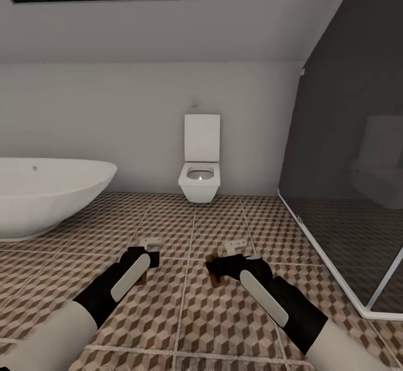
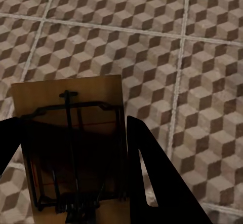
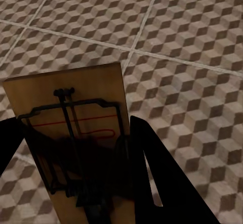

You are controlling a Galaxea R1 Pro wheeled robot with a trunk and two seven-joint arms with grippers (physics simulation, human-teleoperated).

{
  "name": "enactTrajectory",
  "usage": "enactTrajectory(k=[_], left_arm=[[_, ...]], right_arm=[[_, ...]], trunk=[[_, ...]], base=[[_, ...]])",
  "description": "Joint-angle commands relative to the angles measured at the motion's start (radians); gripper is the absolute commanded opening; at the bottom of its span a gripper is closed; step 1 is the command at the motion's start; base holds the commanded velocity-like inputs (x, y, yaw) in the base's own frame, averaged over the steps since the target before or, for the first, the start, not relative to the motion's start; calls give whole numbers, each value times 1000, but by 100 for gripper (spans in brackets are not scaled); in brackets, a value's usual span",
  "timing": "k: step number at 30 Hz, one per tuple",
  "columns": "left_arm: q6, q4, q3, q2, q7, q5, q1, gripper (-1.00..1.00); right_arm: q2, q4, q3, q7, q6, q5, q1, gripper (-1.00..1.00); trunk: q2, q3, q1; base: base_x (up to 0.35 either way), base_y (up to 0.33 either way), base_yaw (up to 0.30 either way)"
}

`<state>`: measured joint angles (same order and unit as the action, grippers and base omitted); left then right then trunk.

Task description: Take the four mousetraps from the cabinet in the bathroom and place them on the bathroom floor. Make sure all four end up on the same floor surface, and ensure that at least two of them are either under or directly next to the same bathroom sink.

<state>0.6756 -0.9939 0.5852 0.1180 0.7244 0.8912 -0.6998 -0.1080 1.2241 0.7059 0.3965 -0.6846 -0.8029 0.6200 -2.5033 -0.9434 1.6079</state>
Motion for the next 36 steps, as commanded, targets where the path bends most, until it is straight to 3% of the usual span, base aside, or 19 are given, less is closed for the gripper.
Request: enactTrajectory(k=[1,11,17,19,23,29,36], left_arm=[[2,-2,4,1,11,6,-1,-100],[2,-27,4,2,10,6,-1,-100],[21,-161,0,10,15,7,0,-100],[62,-218,-11,21,24,9,-3,-100],[159,-274,-59,38,46,8,-8,-100],[319,-356,-178,47,119,8,-54,-100],[360,-361,-214,44,141,8,-87,-100]], right_arm=[[-1,1,3,10,1,-13,1,-100],[-1,2,3,11,1,-13,1,-100],[-1,2,3,11,1,-13,1,-100],[-2,1,3,11,1,-13,1,-100],[-2,1,2,11,1,-13,1,-100],[-2,1,2,11,0,-13,1,-100],[-2,2,1,11,0,-13,1,-100]], trunk=[[-1,-5,0],[-3,-44,5],[-5,-67,7],[-5,-75,8],[-6,-90,10],[-7,-113,13],[-9,-140,16]], base=[[0,0,0],[0,0,0],[0,0,0],[0,0,0],[0,0,0],[0,0,0],[0,0,0]])
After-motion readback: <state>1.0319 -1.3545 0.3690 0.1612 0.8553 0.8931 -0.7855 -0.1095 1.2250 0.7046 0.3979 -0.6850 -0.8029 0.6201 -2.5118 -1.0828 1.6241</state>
